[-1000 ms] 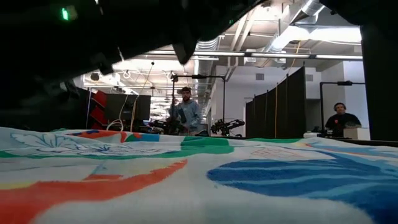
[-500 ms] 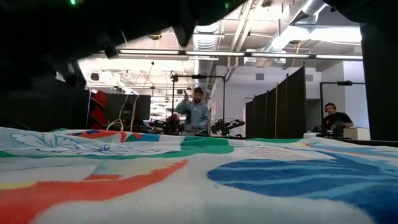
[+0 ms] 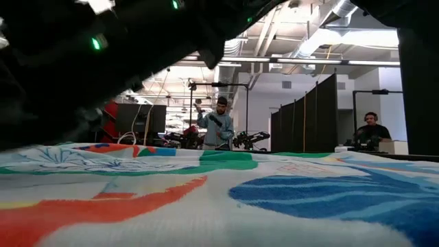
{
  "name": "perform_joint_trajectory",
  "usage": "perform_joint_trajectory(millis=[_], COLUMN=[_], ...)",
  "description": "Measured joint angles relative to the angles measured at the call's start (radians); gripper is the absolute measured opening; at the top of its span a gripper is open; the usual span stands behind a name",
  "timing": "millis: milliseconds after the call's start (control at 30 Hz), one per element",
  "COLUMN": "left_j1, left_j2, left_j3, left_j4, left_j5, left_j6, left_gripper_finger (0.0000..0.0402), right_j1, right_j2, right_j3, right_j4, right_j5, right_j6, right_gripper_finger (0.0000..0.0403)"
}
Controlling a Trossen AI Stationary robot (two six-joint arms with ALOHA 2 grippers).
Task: Roll towel
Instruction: Roll the multicolor dinosaur print towel
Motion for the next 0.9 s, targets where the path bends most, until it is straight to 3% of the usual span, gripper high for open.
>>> perform_joint_trajectory(millis=[300, 467, 900], left_j1=[-0.034, -0.043, -0.036], left_j2=[0.052, 0.094, 0.124], left_j3=[-0.004, -0.012, -0.013], left_j4=[0.042, 0.081, 0.067], left_j5=[-0.001, 0.004, 0.0], left_j6=[0.026, 0.086, 0.132], left_gripper_finger=[0.0, 0.0, 0.0], right_j1=[-0.014, -0.025, -0.214], right_j2=[-0.004, -0.011, 0.019], right_j3=[-0.005, 0.057, 0.091], right_j4=[-0.035, -0.012, -0.055], right_j5=[0.002, 0.001, 0.0], right_j6=[0.034, 0.021, 0.053], right_gripper_finger=[0.0195, 0.0195, 0.0162])
